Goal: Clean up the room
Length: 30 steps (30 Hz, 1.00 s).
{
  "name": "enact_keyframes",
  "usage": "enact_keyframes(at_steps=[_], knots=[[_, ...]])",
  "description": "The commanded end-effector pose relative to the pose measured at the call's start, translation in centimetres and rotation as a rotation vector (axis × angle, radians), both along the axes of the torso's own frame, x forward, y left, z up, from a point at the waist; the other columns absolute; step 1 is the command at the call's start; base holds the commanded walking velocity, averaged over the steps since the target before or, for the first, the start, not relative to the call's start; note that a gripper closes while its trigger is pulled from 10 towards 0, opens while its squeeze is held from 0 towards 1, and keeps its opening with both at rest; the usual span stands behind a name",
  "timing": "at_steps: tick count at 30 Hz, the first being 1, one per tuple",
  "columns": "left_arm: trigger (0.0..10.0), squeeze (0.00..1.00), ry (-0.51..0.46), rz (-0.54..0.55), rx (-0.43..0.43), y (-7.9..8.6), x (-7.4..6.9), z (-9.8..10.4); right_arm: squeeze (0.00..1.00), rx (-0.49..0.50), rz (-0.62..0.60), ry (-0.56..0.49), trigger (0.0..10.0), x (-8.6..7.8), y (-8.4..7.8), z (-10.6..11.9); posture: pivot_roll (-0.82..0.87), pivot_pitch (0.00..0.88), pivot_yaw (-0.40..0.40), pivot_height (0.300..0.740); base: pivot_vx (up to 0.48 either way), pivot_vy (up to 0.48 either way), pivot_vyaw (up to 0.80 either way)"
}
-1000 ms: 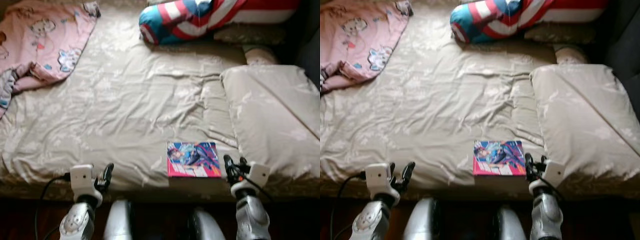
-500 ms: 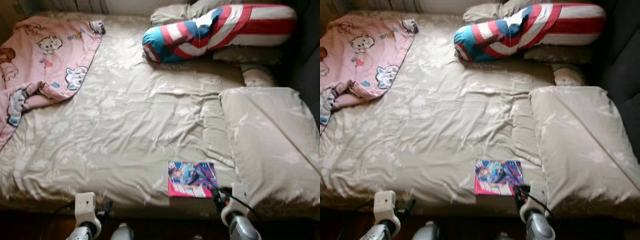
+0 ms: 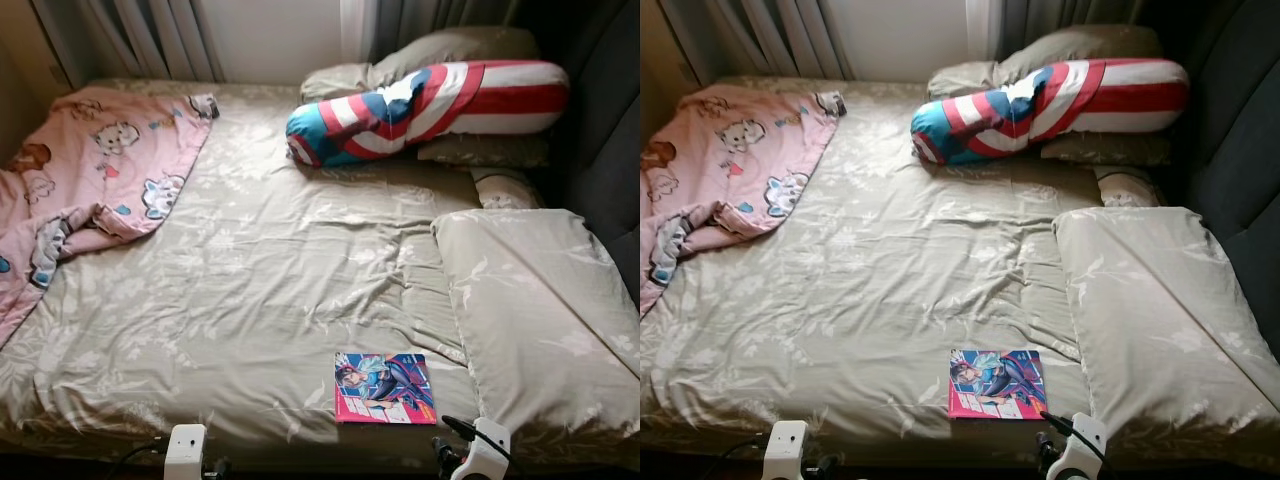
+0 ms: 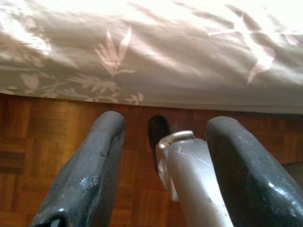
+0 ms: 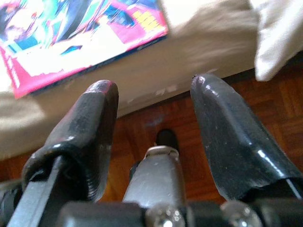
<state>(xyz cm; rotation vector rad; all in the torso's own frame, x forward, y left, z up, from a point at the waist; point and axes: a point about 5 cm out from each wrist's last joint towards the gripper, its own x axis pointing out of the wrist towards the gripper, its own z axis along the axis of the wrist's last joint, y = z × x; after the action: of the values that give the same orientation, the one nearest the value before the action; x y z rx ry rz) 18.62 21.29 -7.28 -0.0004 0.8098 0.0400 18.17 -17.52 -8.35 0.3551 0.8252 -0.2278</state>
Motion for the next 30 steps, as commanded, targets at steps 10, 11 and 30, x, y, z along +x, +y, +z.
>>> enact_keyframes(at_steps=[10, 11, 30], knots=[[10.0, 0.00, 0.070, 0.041, 0.012, 0.7, -2.1, -1.0, 0.00, -0.017, 0.053, 0.029, 10.0, -0.1, 0.3, -0.1, 0.09, 0.044, -0.021, 0.740, 0.000, 0.000, 0.06], [10.0, 0.00, 0.072, 0.042, 0.012, 0.7, -2.2, -1.0, 0.00, -0.017, 0.053, 0.030, 10.0, -0.1, 0.3, -0.1, 0.09, 0.044, -0.021, 0.740, 0.000, 0.000, 0.61], [10.0, 0.00, 0.109, 0.083, 0.024, 1.1, -2.9, -1.4, 0.00, -0.027, 0.091, 0.073, 10.0, -1.1, 0.5, -0.7, 0.11, 0.133, -0.024, 0.740, 0.000, 0.000, 0.80]])
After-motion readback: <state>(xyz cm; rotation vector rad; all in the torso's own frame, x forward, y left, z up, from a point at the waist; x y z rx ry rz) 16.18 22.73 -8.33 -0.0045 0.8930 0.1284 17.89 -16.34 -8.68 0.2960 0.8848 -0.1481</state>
